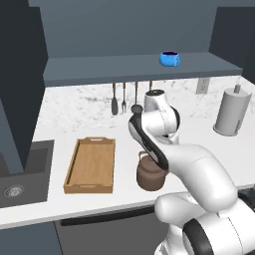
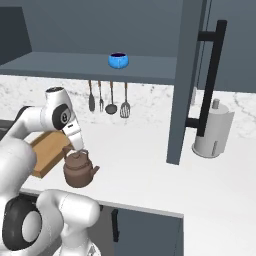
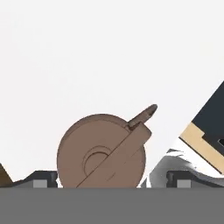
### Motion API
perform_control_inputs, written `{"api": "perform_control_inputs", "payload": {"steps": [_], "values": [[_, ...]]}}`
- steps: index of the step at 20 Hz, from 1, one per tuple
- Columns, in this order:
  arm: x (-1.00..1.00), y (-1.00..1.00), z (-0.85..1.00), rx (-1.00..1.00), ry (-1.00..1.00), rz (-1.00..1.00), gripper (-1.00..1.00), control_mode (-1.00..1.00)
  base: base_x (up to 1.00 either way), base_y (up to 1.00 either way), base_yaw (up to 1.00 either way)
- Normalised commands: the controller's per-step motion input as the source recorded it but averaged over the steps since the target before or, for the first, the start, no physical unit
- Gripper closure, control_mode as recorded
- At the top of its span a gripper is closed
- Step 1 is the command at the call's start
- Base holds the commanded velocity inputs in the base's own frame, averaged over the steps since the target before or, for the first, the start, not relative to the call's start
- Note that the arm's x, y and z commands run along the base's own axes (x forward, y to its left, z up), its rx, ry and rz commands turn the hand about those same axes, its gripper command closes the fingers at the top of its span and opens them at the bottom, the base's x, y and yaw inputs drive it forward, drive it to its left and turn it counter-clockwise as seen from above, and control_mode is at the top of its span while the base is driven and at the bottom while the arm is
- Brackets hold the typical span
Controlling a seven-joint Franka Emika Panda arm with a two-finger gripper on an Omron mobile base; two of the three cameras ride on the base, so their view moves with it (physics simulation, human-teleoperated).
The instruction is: Pick the kettle from the counter and place it on the tray. Then pick the mug from the cabinet and place it on the tray. Then close the cabinet doors.
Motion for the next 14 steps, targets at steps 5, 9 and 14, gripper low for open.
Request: {"api": "perform_control_inputs", "payload": {"steps": [5,9,14], "values": [[0.28,0.27,-0.33,0.0,0.03,-0.02,-1.0,-1.0,0.0,0.0,0.0],[0.02,0.1,-0.24,0.0,0.0,-0.07,-1.0,-1.0,0.0,0.0,0.0],[0.03,0.0,-0.24,0.0,0.0,-0.08,-1.0,-1.0,0.0,0.0,0.0]]}}
